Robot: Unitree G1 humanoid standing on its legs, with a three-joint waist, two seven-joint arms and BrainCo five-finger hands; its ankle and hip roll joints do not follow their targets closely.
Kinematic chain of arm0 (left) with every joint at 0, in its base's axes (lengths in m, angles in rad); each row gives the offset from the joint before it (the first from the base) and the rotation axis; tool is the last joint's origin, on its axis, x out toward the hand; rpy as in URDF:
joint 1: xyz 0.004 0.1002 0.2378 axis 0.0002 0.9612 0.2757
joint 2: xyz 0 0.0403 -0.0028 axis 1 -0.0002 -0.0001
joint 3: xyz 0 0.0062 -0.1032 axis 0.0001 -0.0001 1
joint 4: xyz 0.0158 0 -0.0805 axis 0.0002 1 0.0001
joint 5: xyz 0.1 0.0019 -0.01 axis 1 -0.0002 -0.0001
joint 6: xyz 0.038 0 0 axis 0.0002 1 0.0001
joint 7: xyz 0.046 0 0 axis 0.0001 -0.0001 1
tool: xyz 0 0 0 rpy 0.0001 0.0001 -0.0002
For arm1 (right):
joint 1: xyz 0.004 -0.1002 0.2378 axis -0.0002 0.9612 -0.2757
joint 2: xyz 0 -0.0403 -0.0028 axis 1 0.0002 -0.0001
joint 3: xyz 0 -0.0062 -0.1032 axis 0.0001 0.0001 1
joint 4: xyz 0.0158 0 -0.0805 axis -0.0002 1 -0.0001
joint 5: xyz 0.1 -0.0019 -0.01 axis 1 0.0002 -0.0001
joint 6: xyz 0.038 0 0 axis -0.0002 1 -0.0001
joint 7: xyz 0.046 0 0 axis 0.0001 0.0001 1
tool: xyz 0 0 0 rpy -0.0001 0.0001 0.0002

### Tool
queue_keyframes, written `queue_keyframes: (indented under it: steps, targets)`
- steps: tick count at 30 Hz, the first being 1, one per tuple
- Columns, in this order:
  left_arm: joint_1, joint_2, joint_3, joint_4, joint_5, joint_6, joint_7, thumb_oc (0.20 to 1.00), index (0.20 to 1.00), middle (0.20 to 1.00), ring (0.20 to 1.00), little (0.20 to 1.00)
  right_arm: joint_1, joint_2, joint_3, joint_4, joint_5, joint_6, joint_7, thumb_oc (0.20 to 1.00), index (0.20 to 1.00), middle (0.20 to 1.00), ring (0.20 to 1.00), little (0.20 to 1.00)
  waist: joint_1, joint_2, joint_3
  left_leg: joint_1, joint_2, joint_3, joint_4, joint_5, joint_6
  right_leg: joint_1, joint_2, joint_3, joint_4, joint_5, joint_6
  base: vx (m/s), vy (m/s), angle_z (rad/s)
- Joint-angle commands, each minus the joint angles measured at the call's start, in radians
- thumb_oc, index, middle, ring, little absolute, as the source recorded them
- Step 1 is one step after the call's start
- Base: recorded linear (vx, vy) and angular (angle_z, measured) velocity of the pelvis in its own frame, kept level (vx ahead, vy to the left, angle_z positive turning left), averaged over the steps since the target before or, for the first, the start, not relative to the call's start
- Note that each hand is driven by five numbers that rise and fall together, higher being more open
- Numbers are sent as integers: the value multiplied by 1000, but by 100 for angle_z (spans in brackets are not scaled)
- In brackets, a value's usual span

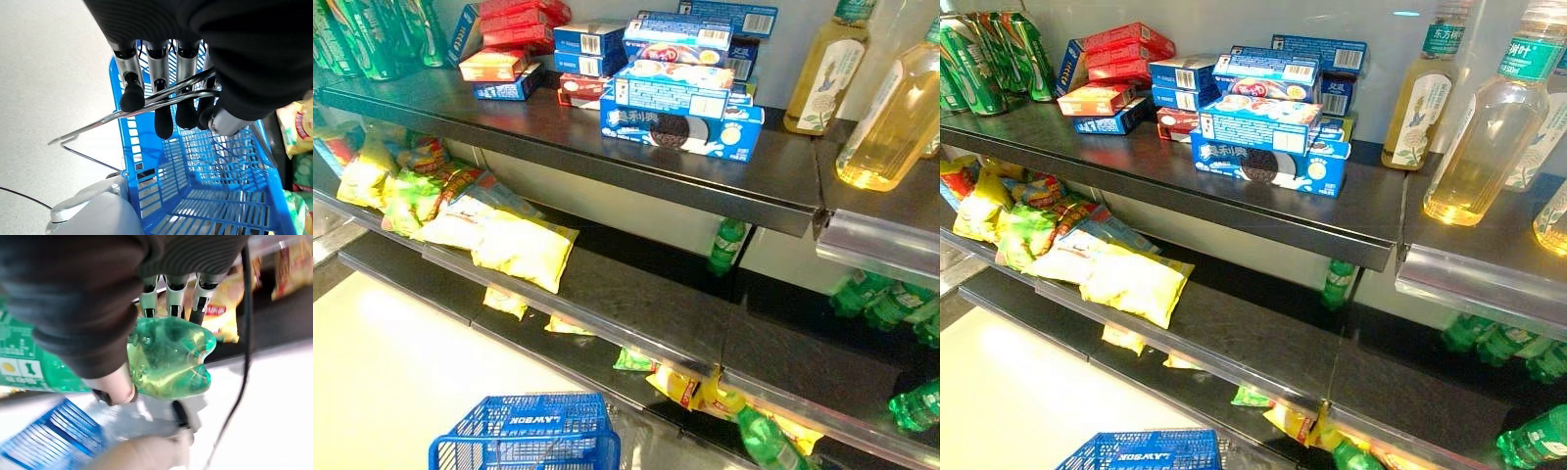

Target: Pick up the snacks into the basket

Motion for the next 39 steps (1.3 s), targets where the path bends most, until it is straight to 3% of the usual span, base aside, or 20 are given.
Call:
queue_keyframes:
  steps: [1, 9, 13, 14, 16, 19, 23, 26, 39]
  targets:
    - [-50, 51, 0, -2, -48, -28, 28, 200, 200, 200, 200, 200, -83, -47, -28, -61, -79, -63, -24, 200, 200, 200, 200, 200, 17, -13, -6, 1, -12, -34, 6, -49, -2, 29, -72, 7, 20, -48, 123, 0, 0, 0]
    - [-42, 69, -63, -166, -80, -61, 13, 200, 200, 200, 200, 200, -246, -25, 103, 10, -198, -43, -54, 200, 200, 200, 200, 200, 37, -27, 33, -31, -8, -42, 6, -40, -2, 1, -69, 7, 17, -41, 124, -39, -14, 1]
    - [-79, 73, -124, -244, -105, -78, 4, 200, 200, 200, 200, 200, -413, 40, 210, 123, -256, -9, -129, 200, 200, 200, 200, 200, 46, -30, 73, -64, -7, -47, 9, -25, -2, -31, -66, 10, 18, -28, 120, -87, -21, -1]
    - [-195, 51, -185, -274, -141, -67, 39, 200, 200, 200, 200, 200, -484, 73, 291, 194, -269, -6, -128, 200, 200, 200, 200, 200, 40, -29, 79, -65, -4, -45, 10, -29, -3, -38, -63, 13, 19, -30, 119, -93, -9, -5]
    - [-457, -47, -301, -155, -186, -64, 119, 200, 200, 200, 200, 200, -678, 198, 451, 358, -267, 38, -222, 200, 200, 200, 200, 200, 18, -42, 105, -94, 0, -36, 8, -10, -5, -80, -56, 28, 22, -13, 114, -123, -18, 4]
    - [-483, -47, -335, -201, -200, -71, 136, 200, 200, 200, 200, 200, -734, 226, 474, 394, -250, 51, -248, 200, 200, 200, 200, 200, 17, -43, 123, -111, -1, -42, 9, -4, -5, -95, -55, 28, 25, -6, 112, -84, -25, -4]
    - [-523, -83, -423, -314, -186, -65, 165, 200, 200, 200, 200, 200, -868, 349, 535, 514, -196, 91, -307, 200, 200, 200, 200, 200, 31, -26, 178, -154, -8, -56, 11, 21, -9, -129, -56, 11, 35, 3, 107, -47, -14, 0]
    - [-548, -115, -471, -294, -167, -55, 193, 200, 200, 200, 200, 200, -945, 431, 579, 586, -161, 97, -347, 200, 200, 200, 200, 200, 43, -14, 222, -185, -13, -59, 18, 31, -8, -157, -63, 7, 48, 5, 104, -39, -7, 10]
    - [-658, -188, -535, -257, -228, -68, 245, 200, 200, 200, 200, 200, -1151, 544, 576, 799, 4, 108, -463, 200, 200, 200, 200, 200, 70, 20, 324, -276, -36, -71, 65, 39, 1, -224, -88, 2, 78, 16, 102, -17, 8, 5]
